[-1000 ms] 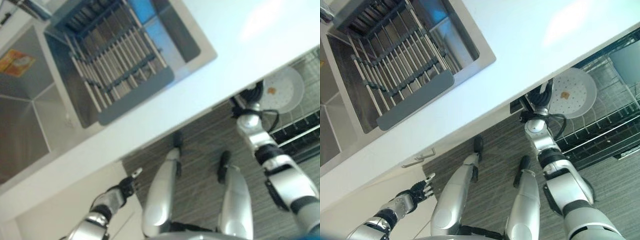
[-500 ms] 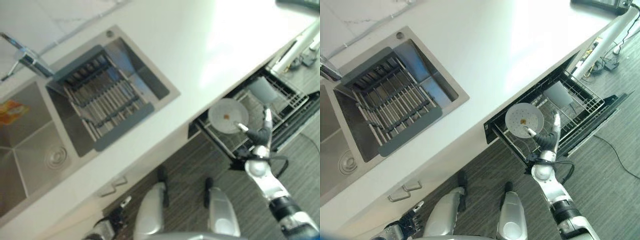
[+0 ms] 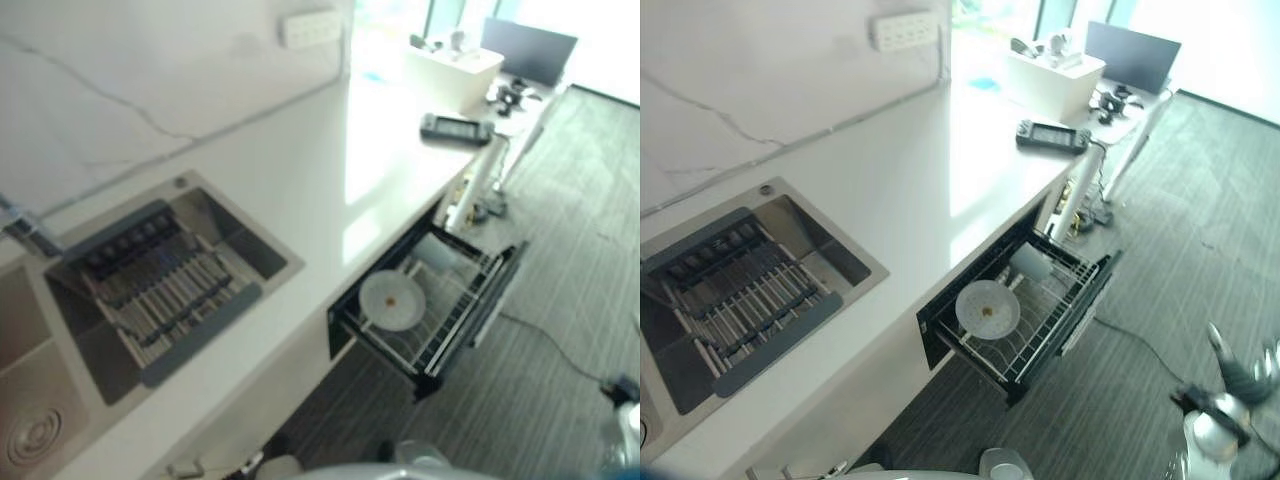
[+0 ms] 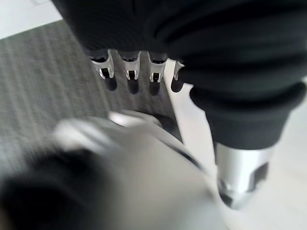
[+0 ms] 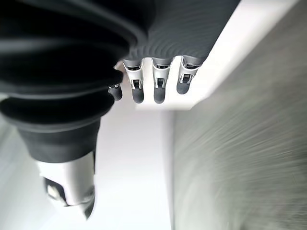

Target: Place the dishes in the dishwasher.

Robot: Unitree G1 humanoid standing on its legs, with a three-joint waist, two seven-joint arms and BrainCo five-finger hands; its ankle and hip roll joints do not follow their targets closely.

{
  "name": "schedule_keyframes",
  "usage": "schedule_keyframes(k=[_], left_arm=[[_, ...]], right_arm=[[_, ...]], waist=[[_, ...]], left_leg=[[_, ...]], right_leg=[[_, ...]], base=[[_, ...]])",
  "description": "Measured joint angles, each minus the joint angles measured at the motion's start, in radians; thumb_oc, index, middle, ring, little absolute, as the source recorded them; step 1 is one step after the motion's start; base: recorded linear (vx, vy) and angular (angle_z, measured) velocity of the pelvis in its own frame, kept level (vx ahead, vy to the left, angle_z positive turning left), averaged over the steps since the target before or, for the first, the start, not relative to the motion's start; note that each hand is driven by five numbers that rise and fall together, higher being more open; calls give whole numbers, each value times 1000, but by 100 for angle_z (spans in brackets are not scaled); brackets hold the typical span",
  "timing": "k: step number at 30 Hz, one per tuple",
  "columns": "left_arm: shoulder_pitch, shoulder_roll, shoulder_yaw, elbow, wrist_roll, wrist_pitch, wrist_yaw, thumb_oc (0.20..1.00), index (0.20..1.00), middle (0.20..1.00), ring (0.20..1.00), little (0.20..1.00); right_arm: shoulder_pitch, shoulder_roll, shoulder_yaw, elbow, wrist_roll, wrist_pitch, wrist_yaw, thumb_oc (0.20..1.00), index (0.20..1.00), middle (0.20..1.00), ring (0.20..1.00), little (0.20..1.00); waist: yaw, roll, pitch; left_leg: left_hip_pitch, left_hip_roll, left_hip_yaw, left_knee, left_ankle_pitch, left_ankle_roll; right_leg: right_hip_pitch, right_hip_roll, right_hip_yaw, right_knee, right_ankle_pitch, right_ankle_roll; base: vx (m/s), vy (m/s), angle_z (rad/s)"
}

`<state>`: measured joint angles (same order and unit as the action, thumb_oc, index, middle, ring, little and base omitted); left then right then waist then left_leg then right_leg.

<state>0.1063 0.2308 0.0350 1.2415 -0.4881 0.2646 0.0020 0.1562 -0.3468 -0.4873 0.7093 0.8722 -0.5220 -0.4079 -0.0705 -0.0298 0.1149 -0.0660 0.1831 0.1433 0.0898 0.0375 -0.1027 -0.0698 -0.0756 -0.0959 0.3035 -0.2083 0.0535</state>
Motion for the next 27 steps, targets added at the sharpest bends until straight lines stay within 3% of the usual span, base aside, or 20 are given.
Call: schedule_keyframes(k=[2, 4, 6, 8, 10, 11, 12, 13, 15, 16, 17, 18, 22, 27], left_arm=[[-2, 13, -57, 56, 8, -3, 3, 1000, 1000, 1000, 1000, 1000], [-7, 22, -123, 67, 8, -3, 4, 1000, 1000, 1000, 1000, 1000], [-53, 27, -156, 104, 11, -24, 1, 1000, 1000, 1000, 1000, 1000], [-83, 26, -175, 107, 7, -23, 1, 1000, 1000, 1000, 1000, 1000], [-162, 30, -236, 83, -10, -22, 6, 1000, 1000, 1000, 1000, 1000], [-209, 30, -240, 65, -13, -22, 8, 1000, 1000, 1000, 1000, 1000], [-259, 38, -251, 52, -44, -15, 17, 1000, 1000, 1000, 1000, 1000], [-307, 41, -254, 53, -47, -5, 24, 1000, 1000, 1000, 1000, 1000], [-371, 41, -251, 50, -81, 5, 38, 1000, 1000, 1000, 1000, 1000], [-396, 46, -250, 26, -81, 7, 48, 1000, 1000, 1000, 1000, 1000], [-397, 53, -237, -2, -82, 6, 56, 1000, 1000, 1000, 1000, 1000], [-396, 52, -232, -17, -83, 6, 61, 1000, 1000, 1000, 1000, 1000], [-382, 52, -232, -5, -83, 19, 83, 1000, 1000, 1000, 1000, 1000], [-383, 54, -229, -52, -81, 22, 95, 1000, 1000, 1000, 1000, 1000]], right_arm=[[-39, 6, -54, 139, 207, -35, 66, 1000, 1000, 1000, 1000, 1000], [-79, -21, -63, 218, 321, -37, 94, 1000, 1000, 1000, 1000, 1000], [-234, -100, 33, 356, 368, -9, 159, 1000, 1000, 1000, 1000, 1000], [-378, -91, 120, 436, 456, 34, 225, 1000, 1000, 1000, 1000, 1000], [-549, -88, 258, 458, 523, 89, 266, 1000, 1000, 1000, 1000, 1000], [-630, -99, 280, 459, 522, 65, 249, 1000, 1000, 1000, 1000, 1000], [-700, -132, 285, 456, 523, 90, 245, 1000, 1000, 1000, 1000, 1000], [-751, -158, 289, 428, 522, 129, 274, 1000, 1000, 1000, 1000, 1000], [-794, -182, 298, 420, 516, 198, 325, 1000, 1000, 1000, 1000, 1000], [-834, -175, 327, 420, 513, 233, 333, 1000, 1000, 1000, 1000, 1000], [-843, -166, 333, 421, 510, 262, 340, 1000, 1000, 1000, 1000, 1000], [-853, -165, 344, 418, 506, 277, 351, 1000, 1000, 1000, 1000, 1000], [-865, -173, 381, 395, 473, 298, 371, 1000, 1000, 1000, 1000, 1000], [-856, -181, 401, 347, 432, 318, 382, 1000, 1000, 1000, 1000, 1000]], waist=[[10, 29, -4], [17, 56, 1], [80, 87, 9], [144, 96, 49], [174, 111, 154], [191, 122, 207], [197, 132, 276], [193, 134, 336], [189, 137, 384], [201, 139, 405], [197, 132, 411], [198, 140, 423], [203, 130, 429], [217, 124, 431]], left_leg=[[-21, 3, -5, 43, -16, -4], [-43, 2, -29, 88, -25, -12], [-98, -13, -60, 155, -38, -10], [-165, -23, -90, 209, -64, -11], [-300, -30, -152, 314, -25, -33], [-355, -29, -169, 322, 0, -43], [-404, -33, -195, 346, 8, -44], [-446, -41, -215, 385, -18, -33], [-502, -95, -184, 510, -100, 7], [-514, -121, -210, 513, -112, 19], [-532, -121, -201, 526, -110, 16], [-536, -122, -197, 517, -105, 10], [-557, -131, -236, 455, -92, 3], [-538, -131, -261, 374, -23, 5]], right_leg=[[-12, -1, -2, 48, -22, -3], [-9, -7, -17, 69, -37, -17], [-66, -28, -31, 158, -70, -18], [-136, -45, -64, 271, -111, -31], [-270, -55, -87, 417, -133, -50], [-330, -55, -87, 462, -134, -63], [-386, -55, -98, 514, -141, -87], [-431, -62, -96, 552, -154, -109], [-466, -76, -113, 554, -141, -110], [-489, -55, -108, 560, -127, -104], [-474, -58, -84, 594, -167, -116], [-479, -57, -95, 584, -168, -111], [-499, -46, -121, 531, -140, -118], [-477, -31, -137, 456, -98, -106]], base=[[145, -74, 12], [102, -45, 26], [36, -87, 40], [-198, -123, 44], [-325, -75, 48], [-221, -47, 39], [-181, -37, 13], [-131, -16, 8], [-117, 0, 2], [-88, 4, 1], [-66, 4, 1], [-60, -3, 20], [-17, -15, 12], [58, -33, 0]])
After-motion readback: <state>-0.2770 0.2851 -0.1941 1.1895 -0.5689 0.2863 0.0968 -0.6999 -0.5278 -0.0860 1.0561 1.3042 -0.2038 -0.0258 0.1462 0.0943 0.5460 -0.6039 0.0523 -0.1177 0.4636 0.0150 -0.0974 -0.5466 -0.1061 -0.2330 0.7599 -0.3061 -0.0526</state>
